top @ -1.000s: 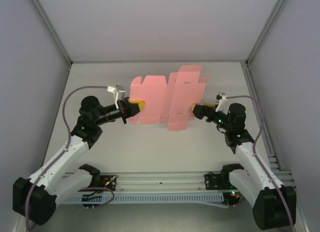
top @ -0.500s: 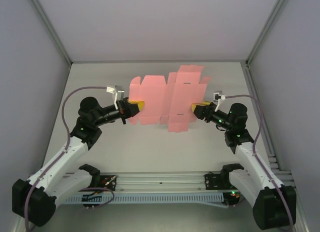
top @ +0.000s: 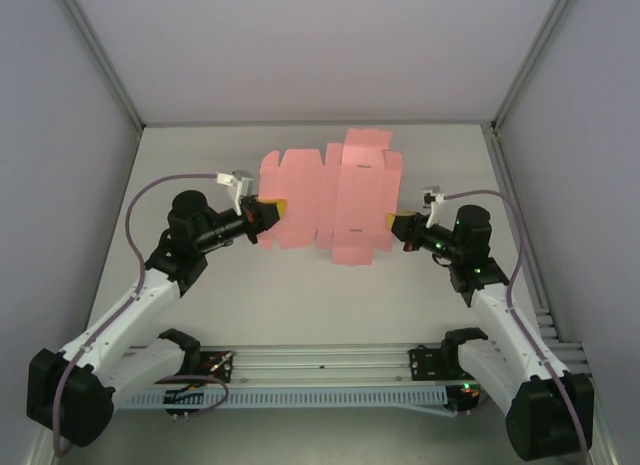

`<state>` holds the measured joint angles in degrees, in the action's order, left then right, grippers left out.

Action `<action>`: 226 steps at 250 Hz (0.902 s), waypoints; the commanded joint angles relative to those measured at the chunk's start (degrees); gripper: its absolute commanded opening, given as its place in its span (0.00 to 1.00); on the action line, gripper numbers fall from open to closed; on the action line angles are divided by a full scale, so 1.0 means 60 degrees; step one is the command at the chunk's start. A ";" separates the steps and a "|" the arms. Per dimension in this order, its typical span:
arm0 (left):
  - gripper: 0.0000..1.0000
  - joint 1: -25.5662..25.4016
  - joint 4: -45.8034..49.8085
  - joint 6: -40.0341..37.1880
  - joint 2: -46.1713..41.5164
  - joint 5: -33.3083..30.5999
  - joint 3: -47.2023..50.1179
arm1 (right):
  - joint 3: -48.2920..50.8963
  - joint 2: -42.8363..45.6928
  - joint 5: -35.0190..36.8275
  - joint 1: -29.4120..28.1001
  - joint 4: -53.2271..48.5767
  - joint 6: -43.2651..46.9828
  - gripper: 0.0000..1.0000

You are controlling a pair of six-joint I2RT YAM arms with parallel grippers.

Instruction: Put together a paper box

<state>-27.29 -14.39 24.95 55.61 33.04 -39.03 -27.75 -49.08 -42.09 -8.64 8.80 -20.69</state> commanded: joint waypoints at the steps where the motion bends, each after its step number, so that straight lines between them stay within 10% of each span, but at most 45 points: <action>1: 0.00 0.0022 0.1107 -0.0428 0.0404 -0.1354 -0.0251 | -0.0311 -0.0065 0.0464 0.0056 -0.0042 0.0529 0.00; 47: 0.36 0.0018 0.1089 -0.0357 0.1234 -0.1511 -0.0128 | -0.0498 -0.0572 0.0749 -0.0094 -0.0745 0.0981 0.00; 73: 0.99 0.0023 0.1495 -0.0326 0.1502 -0.1908 -0.0174 | -0.0535 -0.1037 0.1315 -0.0485 -0.1368 0.1270 0.00; 153: 1.00 0.0025 0.4093 -0.0223 0.2009 -0.5246 -0.0734 | -0.1173 -0.2673 0.3628 -0.1552 -0.2592 0.1973 0.00; 226: 1.00 0.0034 0.4248 -0.0125 0.1593 -0.5317 -0.0513 | -0.3021 -0.4222 0.8800 -0.3892 -0.5119 0.4638 0.00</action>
<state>-27.38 9.26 23.70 67.35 3.14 -41.65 -41.91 -71.24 -7.70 -25.65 -13.89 -3.68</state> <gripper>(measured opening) 0.994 0.048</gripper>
